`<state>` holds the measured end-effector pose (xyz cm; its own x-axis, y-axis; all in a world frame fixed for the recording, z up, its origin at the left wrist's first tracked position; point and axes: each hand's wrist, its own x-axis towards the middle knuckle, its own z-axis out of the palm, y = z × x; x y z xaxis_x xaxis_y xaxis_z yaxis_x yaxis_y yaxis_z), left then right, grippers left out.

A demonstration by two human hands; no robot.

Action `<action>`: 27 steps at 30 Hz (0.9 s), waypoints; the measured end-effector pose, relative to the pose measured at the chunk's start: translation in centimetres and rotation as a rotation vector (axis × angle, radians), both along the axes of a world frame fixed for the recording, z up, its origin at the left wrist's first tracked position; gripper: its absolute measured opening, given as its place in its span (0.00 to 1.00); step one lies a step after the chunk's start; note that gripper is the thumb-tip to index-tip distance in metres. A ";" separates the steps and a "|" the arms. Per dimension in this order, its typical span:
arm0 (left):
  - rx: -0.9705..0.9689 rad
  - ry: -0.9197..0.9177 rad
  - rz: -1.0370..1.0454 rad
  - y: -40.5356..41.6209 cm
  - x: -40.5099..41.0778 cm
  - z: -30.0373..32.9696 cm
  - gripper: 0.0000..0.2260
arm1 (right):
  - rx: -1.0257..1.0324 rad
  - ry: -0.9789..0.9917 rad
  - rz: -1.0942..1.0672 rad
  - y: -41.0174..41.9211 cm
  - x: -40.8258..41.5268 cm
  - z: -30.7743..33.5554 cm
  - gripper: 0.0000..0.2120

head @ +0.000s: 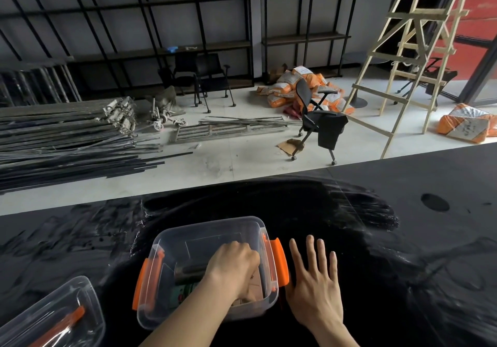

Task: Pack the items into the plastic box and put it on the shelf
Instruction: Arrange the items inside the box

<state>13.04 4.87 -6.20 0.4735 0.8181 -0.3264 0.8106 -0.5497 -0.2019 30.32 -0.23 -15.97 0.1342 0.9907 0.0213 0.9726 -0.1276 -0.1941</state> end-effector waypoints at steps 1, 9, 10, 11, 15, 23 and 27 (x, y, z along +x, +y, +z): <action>-0.002 -0.008 0.001 0.1 0.0 0.1 0.16 | 0.002 0.003 -0.001 0.0 0.0 0.0 0.34; -0.066 -0.480 0.207 -0.4 -6.6 3.6 0.22 | 0.008 0.287 -0.088 0.9 0.3 3.4 0.22; 0.026 -0.498 0.202 -0.5 -8.2 4.2 0.19 | 0.072 0.390 -0.139 1.4 0.3 5.2 0.11; 0.109 -0.497 0.184 -0.5 -9.6 4.6 0.19 | 0.155 0.496 -0.187 2.0 0.2 7.1 0.06; 0.180 -0.411 -0.006 -1.3 -11.4 3.9 0.29 | 0.459 0.608 -0.032 3.6 -2.9 14.1 0.10; 0.191 -0.169 0.006 -2.5 -11.0 2.5 0.19 | -0.388 0.321 0.354 1.7 -12.6 16.8 0.10; 0.224 -0.251 -0.053 -2.4 -12.8 2.6 0.20 | -0.634 0.278 0.322 2.4 -13.5 14.6 0.13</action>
